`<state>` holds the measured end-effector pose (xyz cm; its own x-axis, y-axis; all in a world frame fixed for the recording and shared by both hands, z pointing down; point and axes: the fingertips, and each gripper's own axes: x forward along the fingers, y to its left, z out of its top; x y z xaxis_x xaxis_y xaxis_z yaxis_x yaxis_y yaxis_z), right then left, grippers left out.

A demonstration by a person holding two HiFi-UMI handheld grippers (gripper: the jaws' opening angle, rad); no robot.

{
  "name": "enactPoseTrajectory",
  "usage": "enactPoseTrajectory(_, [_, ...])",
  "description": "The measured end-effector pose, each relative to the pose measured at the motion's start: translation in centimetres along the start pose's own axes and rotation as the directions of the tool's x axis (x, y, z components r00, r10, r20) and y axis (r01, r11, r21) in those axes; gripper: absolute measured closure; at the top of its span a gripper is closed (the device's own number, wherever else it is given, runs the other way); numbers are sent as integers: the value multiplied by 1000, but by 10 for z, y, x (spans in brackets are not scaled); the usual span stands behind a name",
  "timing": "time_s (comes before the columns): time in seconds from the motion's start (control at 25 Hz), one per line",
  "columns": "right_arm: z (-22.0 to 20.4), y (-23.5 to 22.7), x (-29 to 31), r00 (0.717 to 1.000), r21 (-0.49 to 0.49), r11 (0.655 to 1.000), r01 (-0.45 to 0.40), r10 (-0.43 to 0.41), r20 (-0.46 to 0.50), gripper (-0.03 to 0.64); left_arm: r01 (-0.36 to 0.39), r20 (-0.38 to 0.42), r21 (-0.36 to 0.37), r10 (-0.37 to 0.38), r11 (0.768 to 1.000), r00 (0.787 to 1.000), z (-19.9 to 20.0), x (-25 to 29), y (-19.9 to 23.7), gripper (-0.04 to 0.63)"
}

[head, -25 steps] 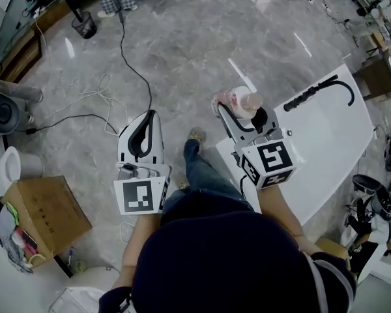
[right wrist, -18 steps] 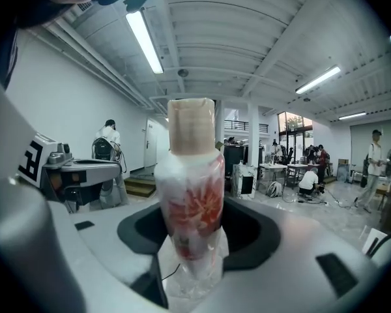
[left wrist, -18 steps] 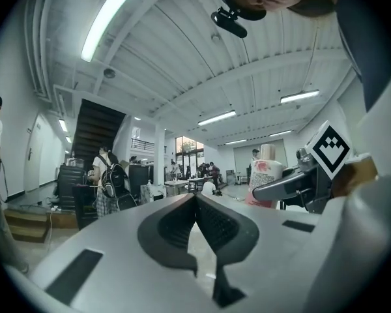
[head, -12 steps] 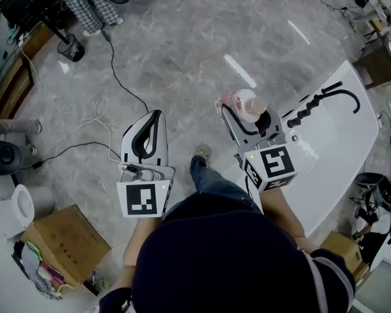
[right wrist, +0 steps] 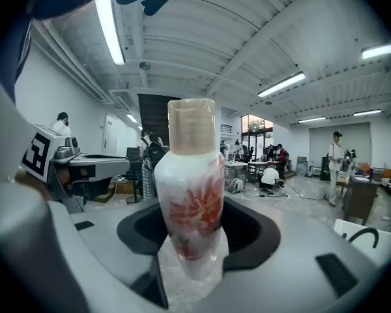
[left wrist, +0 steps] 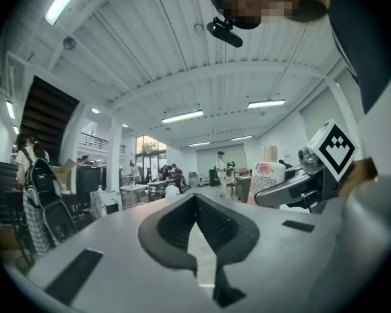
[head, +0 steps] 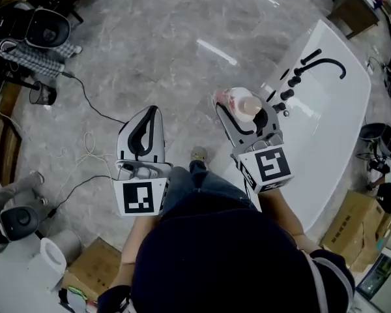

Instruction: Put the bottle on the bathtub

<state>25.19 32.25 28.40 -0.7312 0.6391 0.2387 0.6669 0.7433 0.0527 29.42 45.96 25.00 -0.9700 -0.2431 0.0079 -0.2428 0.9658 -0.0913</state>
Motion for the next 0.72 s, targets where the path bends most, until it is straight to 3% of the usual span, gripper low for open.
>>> enactPoseTrajectory(0.2, [-17, -55, -28, 984, 58, 982, 177, -175, -41, 373, 169, 8, 2, -169, 986, 986, 2, 53, -40, 571])
enactPoseTrajectory(0.48, [-40, -121, -61, 917, 104, 913, 394, -384, -104, 373, 367, 9, 2, -367, 930, 930, -1, 121, -89, 571])
enactPoseTrajectory(0.6, [-40, -146, -65, 873, 119, 866, 486, -474, -115, 373, 452, 12, 2, -452, 892, 892, -2, 153, -102, 571])
enactPoseTrajectory(0.72, [-40, -168, -63, 811, 140, 799, 584, -568, -138, 373, 556, 43, 9, -556, 831, 830, 3, 191, -114, 571])
